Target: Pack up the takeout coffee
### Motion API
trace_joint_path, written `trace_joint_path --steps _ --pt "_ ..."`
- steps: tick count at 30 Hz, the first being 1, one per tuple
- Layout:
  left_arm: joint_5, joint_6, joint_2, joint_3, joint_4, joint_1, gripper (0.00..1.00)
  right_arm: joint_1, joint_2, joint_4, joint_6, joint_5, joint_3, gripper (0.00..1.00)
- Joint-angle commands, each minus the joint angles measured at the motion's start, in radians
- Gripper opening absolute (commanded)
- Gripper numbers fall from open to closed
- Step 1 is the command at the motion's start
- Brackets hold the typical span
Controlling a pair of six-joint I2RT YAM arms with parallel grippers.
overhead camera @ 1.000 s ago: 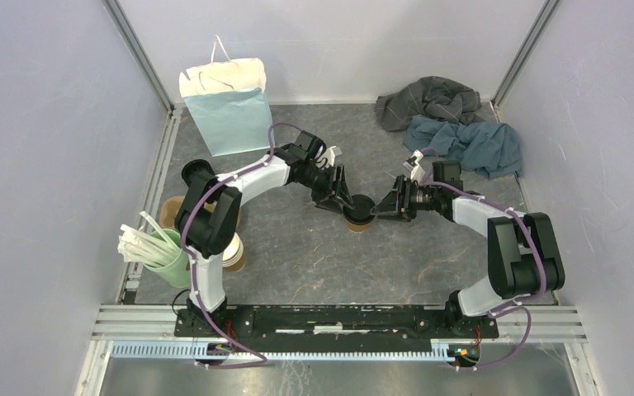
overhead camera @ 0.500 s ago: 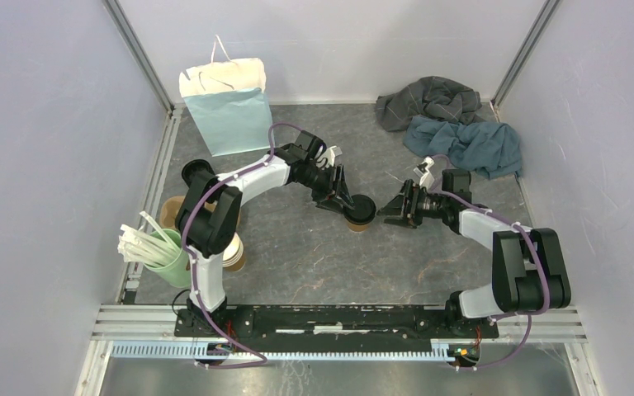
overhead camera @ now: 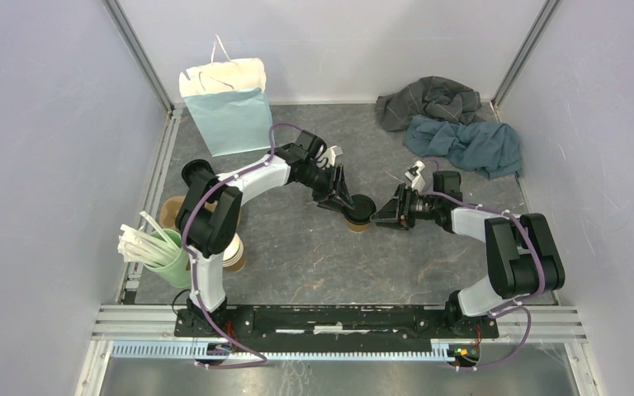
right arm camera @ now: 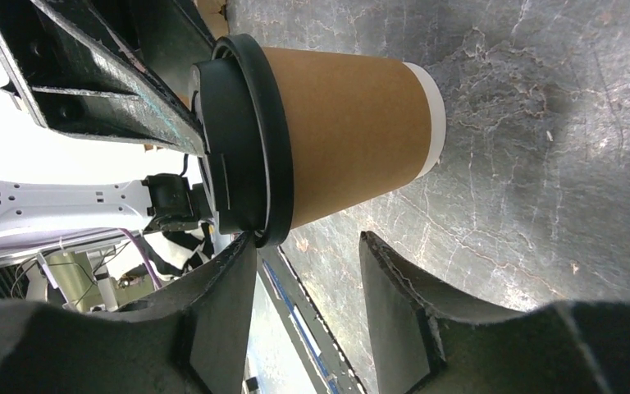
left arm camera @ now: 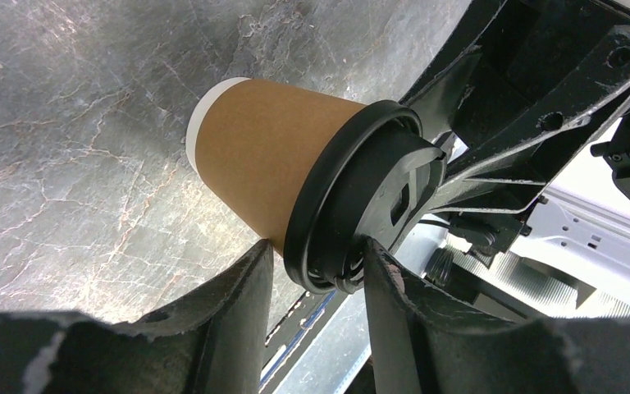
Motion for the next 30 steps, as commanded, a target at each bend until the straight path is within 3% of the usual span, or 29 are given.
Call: trace_joint_path --steps 1,8,12,17,19,24,30 --pt "-0.117 -0.025 0.035 -0.023 -0.045 -0.002 0.48 0.004 0.043 -0.037 -0.055 0.127 0.017 0.51" --pt "-0.187 -0.023 0.053 -0.106 -0.053 0.009 0.47 0.007 0.143 -0.218 -0.224 0.419 -0.036 0.46" --pt "-0.218 -0.009 0.069 -0.141 -0.054 0.014 0.46 0.01 0.147 -0.251 -0.238 0.538 -0.081 0.34" --pt "-0.254 0.007 0.07 -0.164 -0.062 0.016 0.46 0.034 0.122 -0.331 -0.282 0.679 -0.078 0.34" --pt "-0.244 0.016 0.067 -0.146 -0.074 0.015 0.46 0.038 0.114 -0.357 -0.309 0.639 -0.048 0.36" --pt "-0.152 0.014 0.023 -0.048 -0.076 0.013 0.53 0.038 0.072 -0.406 -0.356 0.314 0.135 0.44" --pt "-0.075 -0.009 0.002 0.076 -0.075 0.014 0.64 0.035 0.022 -0.402 -0.298 0.122 0.279 0.55"
